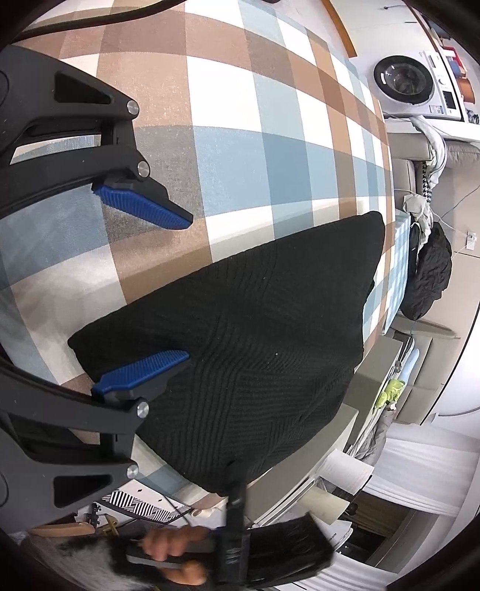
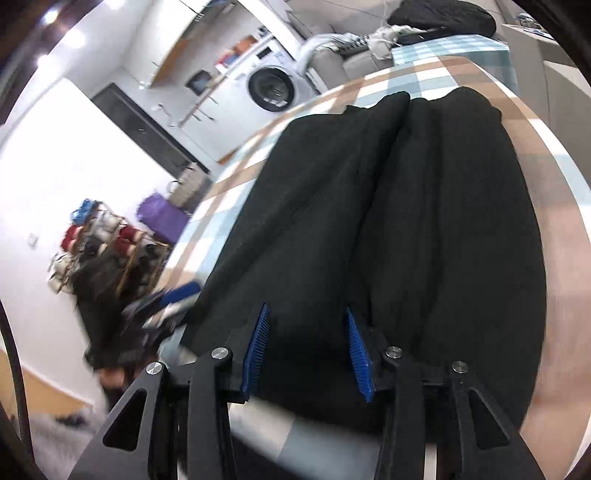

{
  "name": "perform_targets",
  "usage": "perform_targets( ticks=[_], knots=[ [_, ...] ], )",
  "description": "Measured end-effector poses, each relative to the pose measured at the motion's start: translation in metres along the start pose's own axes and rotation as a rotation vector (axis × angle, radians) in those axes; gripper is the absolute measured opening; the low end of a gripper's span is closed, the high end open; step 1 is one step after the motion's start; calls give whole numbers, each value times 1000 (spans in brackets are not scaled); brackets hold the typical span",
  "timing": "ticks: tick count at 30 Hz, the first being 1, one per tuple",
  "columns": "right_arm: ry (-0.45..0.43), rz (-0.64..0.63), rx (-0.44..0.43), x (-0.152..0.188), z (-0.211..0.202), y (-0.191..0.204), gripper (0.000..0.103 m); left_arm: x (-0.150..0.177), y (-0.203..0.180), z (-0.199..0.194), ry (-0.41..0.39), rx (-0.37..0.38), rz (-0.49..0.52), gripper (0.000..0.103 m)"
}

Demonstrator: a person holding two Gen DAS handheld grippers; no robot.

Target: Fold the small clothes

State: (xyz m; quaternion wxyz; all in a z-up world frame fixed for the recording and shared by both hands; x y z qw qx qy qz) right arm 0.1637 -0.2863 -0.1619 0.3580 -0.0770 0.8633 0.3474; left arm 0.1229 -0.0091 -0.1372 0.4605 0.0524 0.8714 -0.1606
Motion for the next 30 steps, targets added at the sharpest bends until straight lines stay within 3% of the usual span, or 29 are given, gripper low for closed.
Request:
perform_targets(
  ticks=[4, 10, 13, 17, 20, 21, 23, 30],
  knots=[
    [-12, -51, -21, 7, -4, 2, 43, 0, -3, 2, 1, -3, 7, 65],
    [-6, -54, -68, -11, 22, 3, 42, 2, -7, 2, 0, -2, 21, 65],
    [-16, -111, -57, -5, 19, 14, 7, 3, -7, 2, 2, 3, 14, 65],
    [-130, -159, -14, -2, -8, 32, 7, 3, -9, 0, 0, 9, 25, 65],
    [-38, -173, 136, 16, 2, 23, 12, 5, -9, 0, 7, 8, 25, 65],
    [-24, -178, 147, 19, 3, 23, 14, 6, -9, 0, 11, 7, 23, 65],
    [-45, -175, 117, 20, -2, 27, 27, 6, -9, -1, 9, 10, 26, 65],
    [-45, -183, 133, 16, -2, 29, 28, 8, -11, -2, 12, 14, 37, 65]
  ],
)
Point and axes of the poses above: each gripper's, at about its wrist camera, not at the fingertips, and z roughly the way its jaws point, y to its left, x to its underside, the point moved 3 cm from there along z, roughly the way its jaws point, and after that the axes turned 15 degrees about -y, right-handed, at the moved point
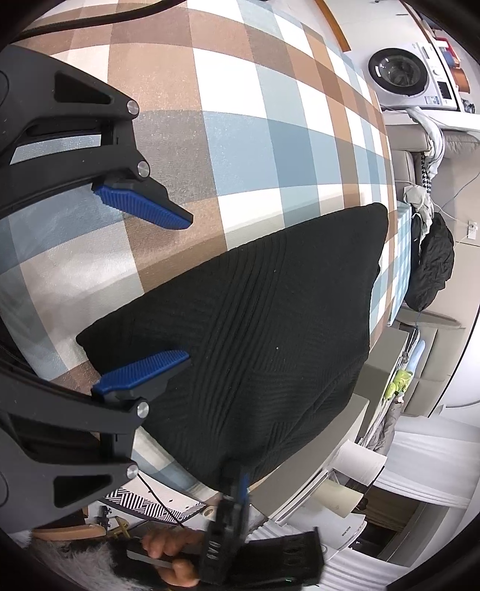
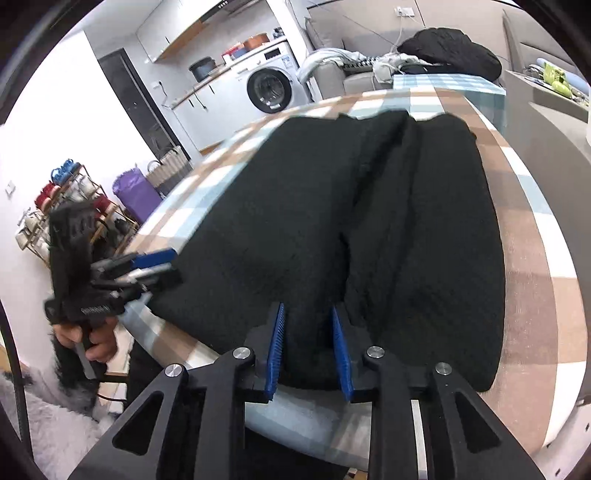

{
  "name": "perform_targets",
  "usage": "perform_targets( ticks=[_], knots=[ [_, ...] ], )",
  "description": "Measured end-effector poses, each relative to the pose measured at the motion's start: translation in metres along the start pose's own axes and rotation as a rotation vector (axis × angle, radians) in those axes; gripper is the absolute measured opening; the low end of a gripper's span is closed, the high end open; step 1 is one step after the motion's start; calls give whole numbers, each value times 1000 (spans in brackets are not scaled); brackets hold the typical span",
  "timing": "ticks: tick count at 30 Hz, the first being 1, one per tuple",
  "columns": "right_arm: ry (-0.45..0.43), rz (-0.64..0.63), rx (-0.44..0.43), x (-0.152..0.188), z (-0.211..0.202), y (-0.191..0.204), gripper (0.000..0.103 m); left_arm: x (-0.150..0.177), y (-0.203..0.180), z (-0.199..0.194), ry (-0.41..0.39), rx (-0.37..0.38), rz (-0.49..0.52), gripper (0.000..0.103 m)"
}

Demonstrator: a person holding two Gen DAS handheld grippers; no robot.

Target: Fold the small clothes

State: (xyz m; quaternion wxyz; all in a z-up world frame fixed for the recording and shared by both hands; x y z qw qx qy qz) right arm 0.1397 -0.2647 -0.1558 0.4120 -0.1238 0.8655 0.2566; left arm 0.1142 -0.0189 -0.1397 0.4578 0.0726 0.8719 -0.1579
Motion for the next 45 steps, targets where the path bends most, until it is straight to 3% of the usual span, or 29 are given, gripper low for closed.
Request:
perform_targets(
  ticks=[4, 10, 12, 14, 18, 21, 23, 29, 31, 33, 37, 40, 45],
  knots=[
    [-51, 58, 68, -33, 7, -22, 37, 0, 1, 1, 3, 1, -12, 65],
    [20, 139, 160, -75, 69, -54, 38, -1, 5, 0, -3, -9, -24, 65],
    [49, 135, 190, -84, 89, -59, 31, -2, 7, 0, -6, -10, -25, 65],
    [50, 77, 210, -96, 100, -56, 6, -3, 8, -1, -11, -14, -25, 65],
    [-43, -11, 245, -118, 89, -44, 6, -2, 13, -1, -10, -17, -40, 65],
    [26, -22, 323, -108, 93, -56, 6, -2, 12, -1, -8, -23, -34, 65],
    [91, 64, 248, -94, 88, -63, 11, -2, 12, -2, -13, -27, -34, 65],
    [73, 206, 26, -42, 25, -52, 15, -2, 9, -5, -16, -26, -26, 66],
    [39, 227, 11, -26, 5, -47, 25, -2, 8, -4, -15, -22, -27, 66],
    [8, 246, -19, -17, -11, -44, 26, -2, 7, -3, -11, -21, -29, 66],
    [-64, 250, -25, -17, -30, -38, 26, -2, 6, -4, -15, -23, -32, 65],
    [-100, 242, -40, -25, -36, -35, 37, -2, 5, -3, -16, -23, -29, 66],
    [-59, 186, -65, -17, -18, -19, 39, 0, 3, -2, -11, -18, -27, 66]
  ],
)
Point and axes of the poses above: each gripper's, at about its wrist camera, not at the fingertips, and z roughly the way its jaws point, y to its left, x to its underside, the point moved 3 cm from there along z, roughly the way its jaws point, and after that the axes turned 15 degrees about -y, right-handed, at the moved point
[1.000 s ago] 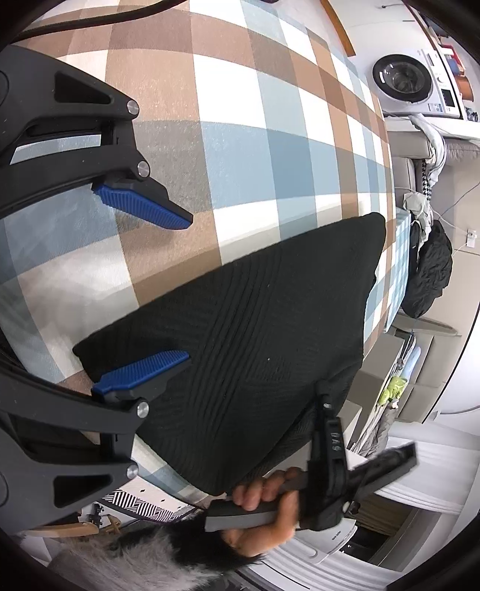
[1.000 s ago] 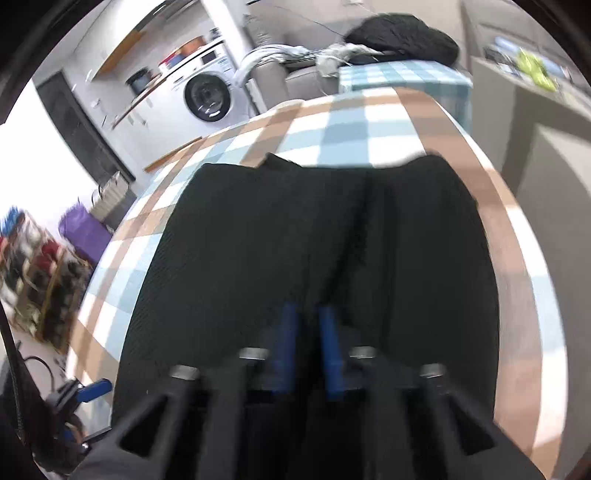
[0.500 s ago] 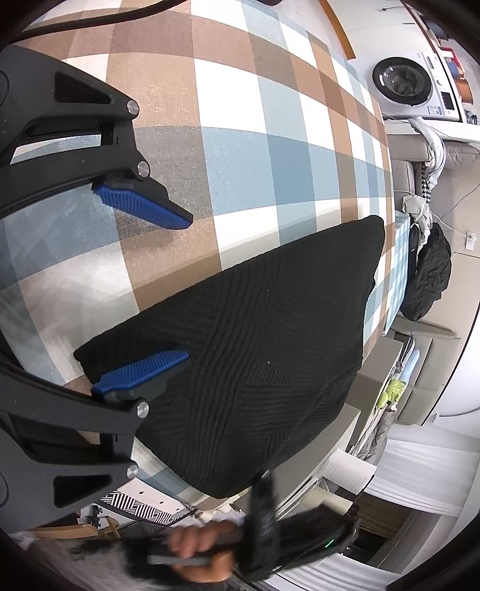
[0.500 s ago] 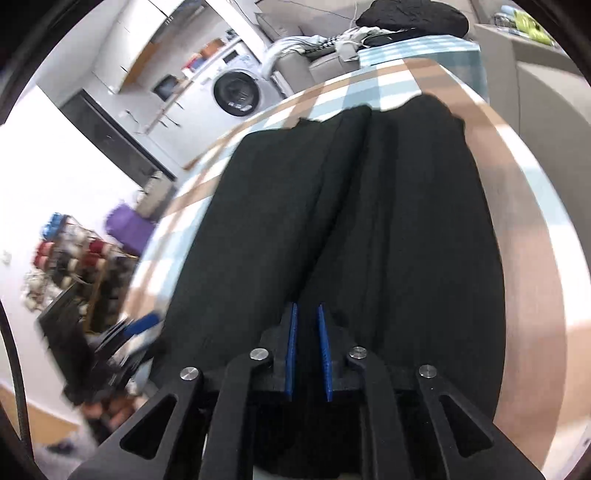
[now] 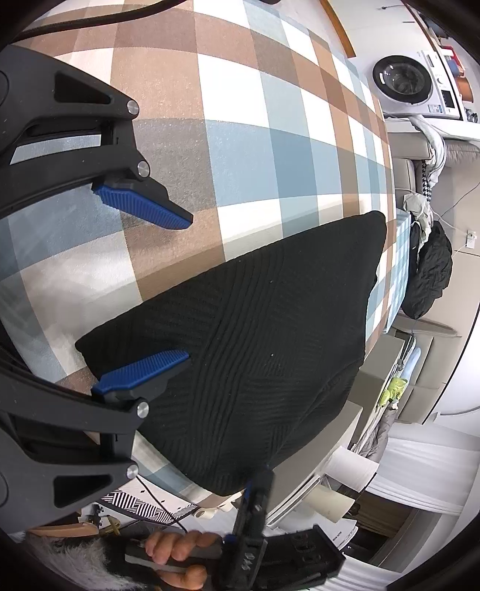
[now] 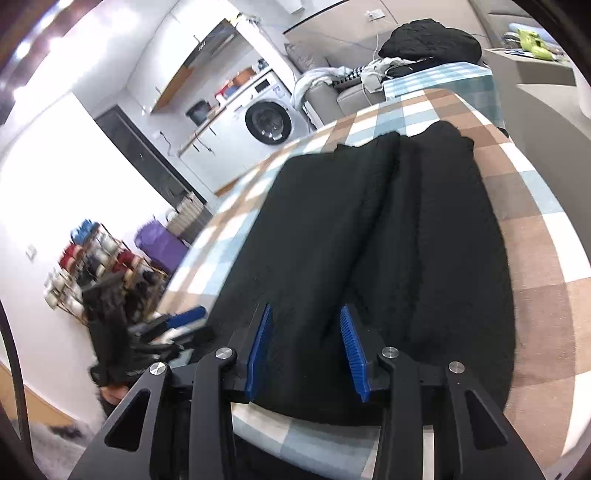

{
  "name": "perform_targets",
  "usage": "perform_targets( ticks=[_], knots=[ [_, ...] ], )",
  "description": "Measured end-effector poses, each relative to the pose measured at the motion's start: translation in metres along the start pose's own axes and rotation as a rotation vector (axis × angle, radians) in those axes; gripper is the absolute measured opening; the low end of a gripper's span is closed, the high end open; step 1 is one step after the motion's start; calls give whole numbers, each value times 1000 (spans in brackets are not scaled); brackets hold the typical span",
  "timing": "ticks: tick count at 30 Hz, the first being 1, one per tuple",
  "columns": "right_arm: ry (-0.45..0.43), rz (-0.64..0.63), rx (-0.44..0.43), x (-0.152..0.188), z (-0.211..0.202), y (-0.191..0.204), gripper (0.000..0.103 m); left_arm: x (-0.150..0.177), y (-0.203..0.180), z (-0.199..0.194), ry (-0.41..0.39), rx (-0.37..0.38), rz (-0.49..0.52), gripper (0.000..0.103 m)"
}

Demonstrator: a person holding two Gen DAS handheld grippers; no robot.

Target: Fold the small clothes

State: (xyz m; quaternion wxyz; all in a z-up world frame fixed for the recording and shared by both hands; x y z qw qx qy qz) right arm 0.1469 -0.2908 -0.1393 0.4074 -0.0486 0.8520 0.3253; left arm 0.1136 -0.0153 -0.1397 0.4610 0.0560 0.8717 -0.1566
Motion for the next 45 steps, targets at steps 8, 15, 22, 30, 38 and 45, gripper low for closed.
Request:
perform_targets(
  ticks=[8, 15, 22, 30, 38, 45],
  knots=[
    [-85, -127, 5, -13, 14, 16, 6, 0, 0, -5, -10, 2, -2, 66],
    [3, -154, 98, 8, 18, 2, 19, 4, -6, -7, 10, 27, 7, 66],
    [58, -232, 120, 37, -7, 1, 23, 12, -26, -8, 38, 46, 93, 67],
    [-34, -140, 157, -5, -7, -18, 51, 15, -30, -9, 52, 47, 108, 67],
    [46, -91, 177, -46, 70, -43, 52, 14, -25, -9, 50, 61, 87, 68],
    [51, -104, 182, -72, 108, -49, 22, 10, -18, -9, 36, 54, 69, 68]
  ],
)
Point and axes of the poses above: each gripper's, at about its wrist camera, not at the fingertips, and z roughly the way its jaws point, y to its left, x to its underside, the point moved 3 cm from there along z, roughly the way its jaws point, and after that the axes turned 15 degrees about -y, right-handed, at the moved point
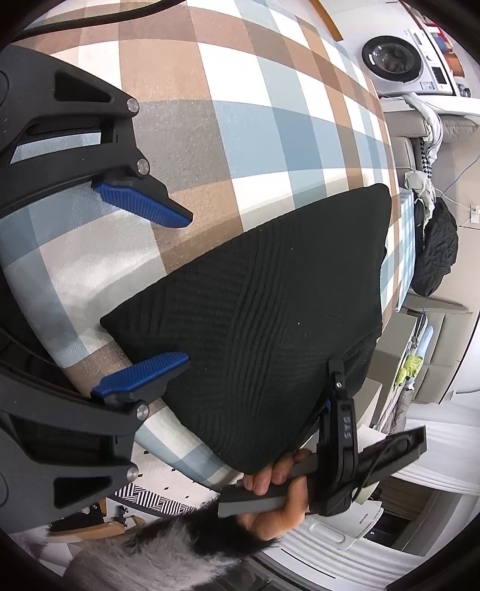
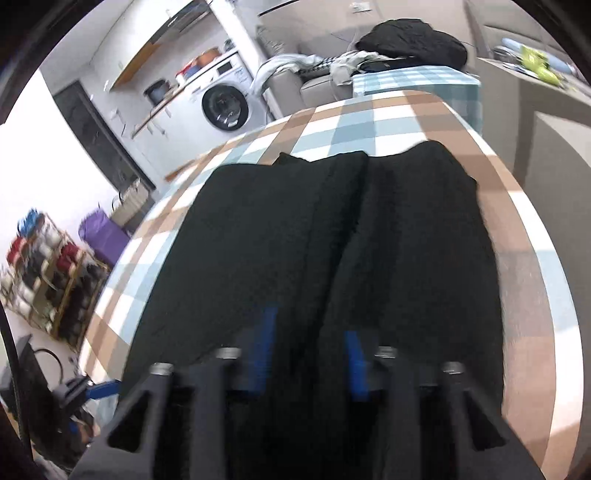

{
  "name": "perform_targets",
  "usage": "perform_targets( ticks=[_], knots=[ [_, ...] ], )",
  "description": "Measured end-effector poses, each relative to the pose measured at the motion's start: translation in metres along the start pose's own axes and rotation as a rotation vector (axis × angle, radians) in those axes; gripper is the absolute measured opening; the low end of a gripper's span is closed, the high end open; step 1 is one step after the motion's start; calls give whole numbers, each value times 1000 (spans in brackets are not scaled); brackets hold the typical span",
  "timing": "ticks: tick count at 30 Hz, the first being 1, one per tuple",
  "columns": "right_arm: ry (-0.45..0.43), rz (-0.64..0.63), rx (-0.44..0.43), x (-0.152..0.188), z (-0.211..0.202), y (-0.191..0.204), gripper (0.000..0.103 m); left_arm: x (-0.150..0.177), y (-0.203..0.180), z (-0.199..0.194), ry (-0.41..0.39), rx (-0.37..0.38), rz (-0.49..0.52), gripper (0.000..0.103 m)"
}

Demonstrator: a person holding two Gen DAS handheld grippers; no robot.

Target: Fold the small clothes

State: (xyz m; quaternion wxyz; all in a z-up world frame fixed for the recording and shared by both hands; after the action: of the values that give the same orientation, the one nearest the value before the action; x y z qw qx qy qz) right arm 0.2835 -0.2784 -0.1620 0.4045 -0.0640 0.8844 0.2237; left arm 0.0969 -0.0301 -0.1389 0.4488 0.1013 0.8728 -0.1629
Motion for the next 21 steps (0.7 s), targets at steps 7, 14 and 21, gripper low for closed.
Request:
perform_targets(
  ticks=[7, 14, 21],
  knots=[
    [-160, -211, 15, -26, -41, 35, 7, -4, 1, -6, -23, 1, -5, 68],
    [5, -140, 181, -9, -17, -12, 11, -4, 4, -4, -25, -10, -26, 68],
    [-39, 50, -10, 34, -77, -16, 29, -6, 11, -1, -24, -4, -79, 68]
  ],
)
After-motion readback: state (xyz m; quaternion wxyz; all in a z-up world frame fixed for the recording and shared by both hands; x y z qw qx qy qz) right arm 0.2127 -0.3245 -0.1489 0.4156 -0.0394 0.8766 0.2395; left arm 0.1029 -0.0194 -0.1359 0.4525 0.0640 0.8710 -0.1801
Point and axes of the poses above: each gripper's, at about its wrist camera, not at the fingertips, and z roughly the way its jaws point, y to its left, x to its underside, the point moved 3 cm from there along z, roughly the way its jaws point, and after that the axes turned 15 degrees about -y, right-handed, at the moved point
